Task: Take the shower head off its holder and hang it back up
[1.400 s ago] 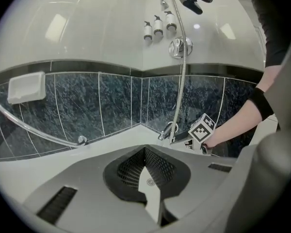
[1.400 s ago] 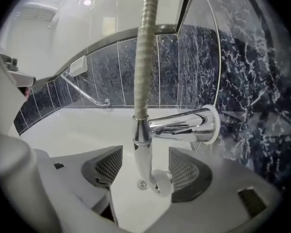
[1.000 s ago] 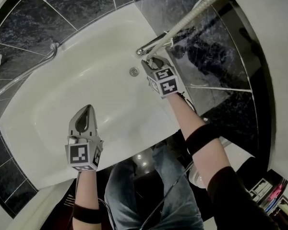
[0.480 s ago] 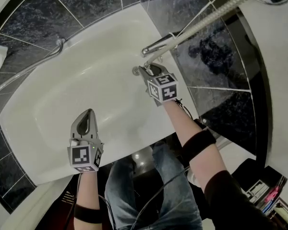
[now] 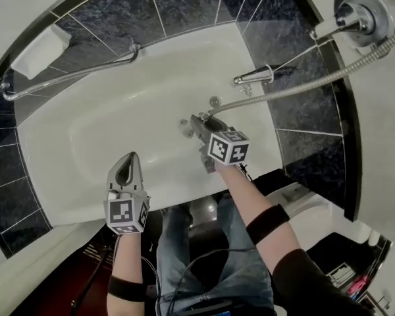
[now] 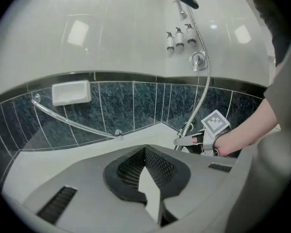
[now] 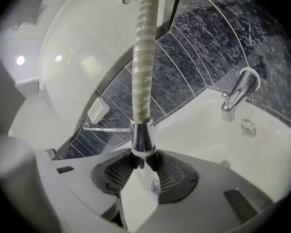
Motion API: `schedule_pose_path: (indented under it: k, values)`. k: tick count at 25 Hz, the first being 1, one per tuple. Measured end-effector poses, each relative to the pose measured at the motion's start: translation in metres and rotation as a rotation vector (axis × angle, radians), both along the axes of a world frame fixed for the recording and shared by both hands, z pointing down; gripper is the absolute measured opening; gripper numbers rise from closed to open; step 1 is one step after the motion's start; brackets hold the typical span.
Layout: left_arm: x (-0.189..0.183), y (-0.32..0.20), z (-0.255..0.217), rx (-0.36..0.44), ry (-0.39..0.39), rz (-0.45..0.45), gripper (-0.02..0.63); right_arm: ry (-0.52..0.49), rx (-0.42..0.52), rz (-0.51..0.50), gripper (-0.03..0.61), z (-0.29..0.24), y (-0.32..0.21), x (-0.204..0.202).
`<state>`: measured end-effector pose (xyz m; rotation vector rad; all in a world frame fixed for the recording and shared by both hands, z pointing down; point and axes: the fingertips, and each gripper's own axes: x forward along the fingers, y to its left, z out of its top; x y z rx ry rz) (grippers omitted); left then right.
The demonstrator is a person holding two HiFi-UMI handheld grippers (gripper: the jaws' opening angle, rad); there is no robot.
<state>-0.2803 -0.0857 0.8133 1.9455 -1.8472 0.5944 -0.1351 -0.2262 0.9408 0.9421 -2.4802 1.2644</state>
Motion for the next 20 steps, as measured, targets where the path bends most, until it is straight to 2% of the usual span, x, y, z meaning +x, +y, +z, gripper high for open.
schedule_pose_path:
  k: [4,9,15,20]
  values:
    - [-0.039,0.033,-0.038,0.021,-0.013,-0.079,0.000,-0.118,-0.055,-0.020,0.152,-0.060,0.035,-0.051]
    - [-0.069,0.069,-0.098,0.034,-0.029,-0.133,0.000,-0.245,-0.108,-0.031,0.152,-0.151,0.075,-0.098]
    - [-0.092,0.100,-0.189,0.105,-0.045,-0.210,0.000,-0.365,-0.128,-0.072,0.152,-0.275,0.113,-0.133]
    - [-0.094,0.124,-0.267,0.170,-0.081,-0.213,0.000,-0.466,-0.144,-0.110,0.152,-0.373,0.143,-0.140]
